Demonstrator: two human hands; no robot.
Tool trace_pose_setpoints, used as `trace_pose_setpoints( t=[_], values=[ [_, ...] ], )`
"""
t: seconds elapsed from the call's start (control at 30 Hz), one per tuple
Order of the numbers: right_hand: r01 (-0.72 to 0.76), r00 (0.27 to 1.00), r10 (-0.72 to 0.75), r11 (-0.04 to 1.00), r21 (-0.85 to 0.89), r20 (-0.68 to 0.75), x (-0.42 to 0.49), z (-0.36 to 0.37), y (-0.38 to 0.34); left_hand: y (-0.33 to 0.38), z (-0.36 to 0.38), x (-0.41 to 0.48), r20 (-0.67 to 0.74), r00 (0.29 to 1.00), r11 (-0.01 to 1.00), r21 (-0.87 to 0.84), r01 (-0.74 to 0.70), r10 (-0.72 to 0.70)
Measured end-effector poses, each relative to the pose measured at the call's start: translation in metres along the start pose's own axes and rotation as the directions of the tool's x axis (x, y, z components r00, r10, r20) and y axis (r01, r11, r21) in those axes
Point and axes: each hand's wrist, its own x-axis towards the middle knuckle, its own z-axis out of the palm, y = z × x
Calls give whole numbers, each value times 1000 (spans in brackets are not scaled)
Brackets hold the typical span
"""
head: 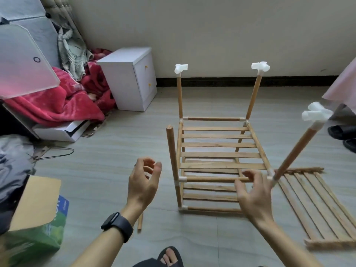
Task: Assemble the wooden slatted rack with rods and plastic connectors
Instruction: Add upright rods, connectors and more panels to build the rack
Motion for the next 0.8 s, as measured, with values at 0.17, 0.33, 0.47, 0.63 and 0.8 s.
trace_pose_setpoints(
  t=[0.17,0.33,0.47,0.63,0.8],
  values=[
    [389,862,-215,861,-328,458,10,57,-23,-97,-14,-53,-59,931,909,203,365,-360],
    [584,690,-125,677,-447,713,25,115,-53,-185,-35,-108,131,622,583,538,610,-772],
    [629,701,-169,603,-490,693,24,135,-44,-213,-43,-146,314,297,432,689,582,-902],
    [646,711,-207,569,-509,672,23,137,-38,-218,-22,-176,447,149,425,617,662,-882],
    [647,713,-209,562,-515,669,24,138,-35,-226,9,-188,486,205,527,769,361,-849]
  ],
)
